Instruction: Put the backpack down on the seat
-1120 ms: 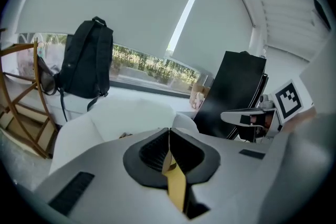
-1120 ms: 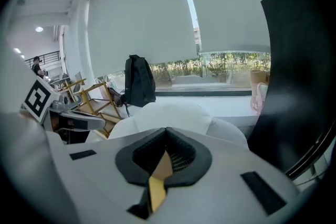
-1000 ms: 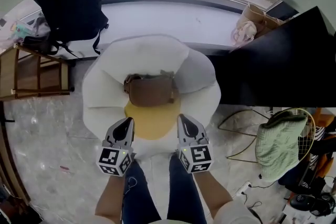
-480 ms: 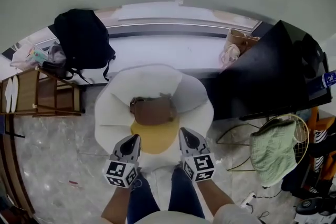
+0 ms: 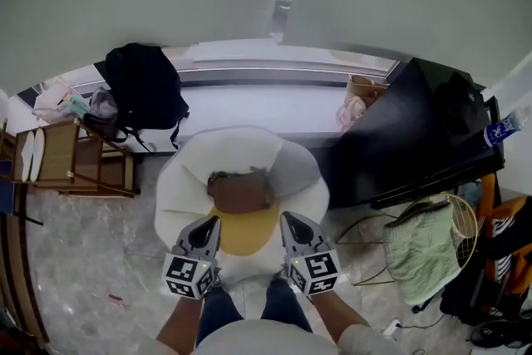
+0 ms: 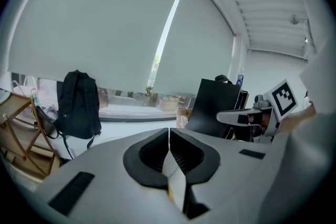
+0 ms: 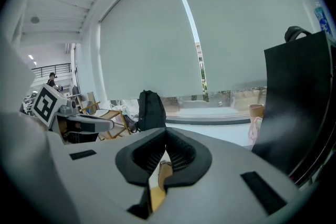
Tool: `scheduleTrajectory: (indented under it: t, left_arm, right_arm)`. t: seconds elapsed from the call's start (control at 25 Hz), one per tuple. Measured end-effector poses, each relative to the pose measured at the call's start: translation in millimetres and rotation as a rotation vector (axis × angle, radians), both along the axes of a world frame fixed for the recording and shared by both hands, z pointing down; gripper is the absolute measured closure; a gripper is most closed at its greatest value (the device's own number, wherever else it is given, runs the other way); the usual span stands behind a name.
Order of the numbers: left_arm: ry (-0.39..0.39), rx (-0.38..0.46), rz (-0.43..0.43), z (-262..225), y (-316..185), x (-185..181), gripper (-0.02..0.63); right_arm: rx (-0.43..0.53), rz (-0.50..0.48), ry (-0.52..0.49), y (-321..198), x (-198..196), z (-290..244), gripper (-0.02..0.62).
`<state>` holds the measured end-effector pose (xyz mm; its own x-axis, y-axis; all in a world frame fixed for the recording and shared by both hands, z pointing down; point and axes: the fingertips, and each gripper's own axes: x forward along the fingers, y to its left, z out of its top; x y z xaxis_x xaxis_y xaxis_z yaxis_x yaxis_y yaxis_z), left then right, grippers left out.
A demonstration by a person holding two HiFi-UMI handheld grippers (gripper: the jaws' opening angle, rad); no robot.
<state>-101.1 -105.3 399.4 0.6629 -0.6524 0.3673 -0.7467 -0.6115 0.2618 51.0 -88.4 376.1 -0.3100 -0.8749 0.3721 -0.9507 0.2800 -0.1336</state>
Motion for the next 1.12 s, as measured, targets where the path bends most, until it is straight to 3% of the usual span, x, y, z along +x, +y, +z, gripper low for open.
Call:
scheduleTrajectory:
  t: [0.4,1.12]
  left_arm:
    - [0.004,0.11,0.016,-70.4,13.2,-5.6,0.571]
    - [0.04,0.205,0.039,-130.5,46.1,-5.6,0.571]
  right_arm:
    - [0.09,0.005,-0.008,22.4,1.6,-58.0,0.566]
    - [0.247,-0.05,-0.061,49.0,-9.0,-140.4,0.565]
